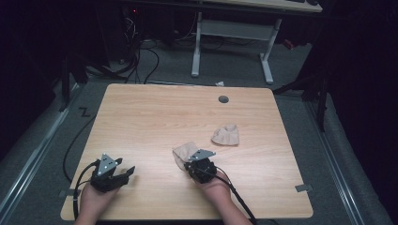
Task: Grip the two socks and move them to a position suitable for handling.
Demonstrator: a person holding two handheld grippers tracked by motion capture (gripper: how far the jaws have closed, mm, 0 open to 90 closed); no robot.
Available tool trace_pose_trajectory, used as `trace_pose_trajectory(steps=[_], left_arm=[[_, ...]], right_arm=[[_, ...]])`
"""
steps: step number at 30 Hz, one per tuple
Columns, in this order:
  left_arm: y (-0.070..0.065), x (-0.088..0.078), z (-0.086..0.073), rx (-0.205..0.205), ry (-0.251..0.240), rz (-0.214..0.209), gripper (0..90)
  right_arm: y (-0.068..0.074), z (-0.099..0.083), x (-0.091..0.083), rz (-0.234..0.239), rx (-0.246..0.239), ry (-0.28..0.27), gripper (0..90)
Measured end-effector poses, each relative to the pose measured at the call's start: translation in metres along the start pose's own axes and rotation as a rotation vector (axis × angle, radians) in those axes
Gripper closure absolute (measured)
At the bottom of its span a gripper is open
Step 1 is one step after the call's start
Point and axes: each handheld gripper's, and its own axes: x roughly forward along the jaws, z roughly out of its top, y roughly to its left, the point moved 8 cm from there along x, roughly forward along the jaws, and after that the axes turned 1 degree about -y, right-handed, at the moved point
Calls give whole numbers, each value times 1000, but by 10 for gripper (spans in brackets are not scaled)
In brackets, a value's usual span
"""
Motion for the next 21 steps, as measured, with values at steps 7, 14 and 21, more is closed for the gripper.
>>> trace_pose_trajectory(steps=[7, 14, 21], left_arm=[[-3, 0, 1, 6, -3, -2, 392], [-4, 1, 0, 12, 3, -7, 393], [-7, 3, 0, 25, 12, -13, 394]], right_arm=[[25, -6, -1, 40, -26, -6, 864], [42, -10, -3, 80, -33, -14, 859], [54, -13, -6, 106, -50, -17, 832]])
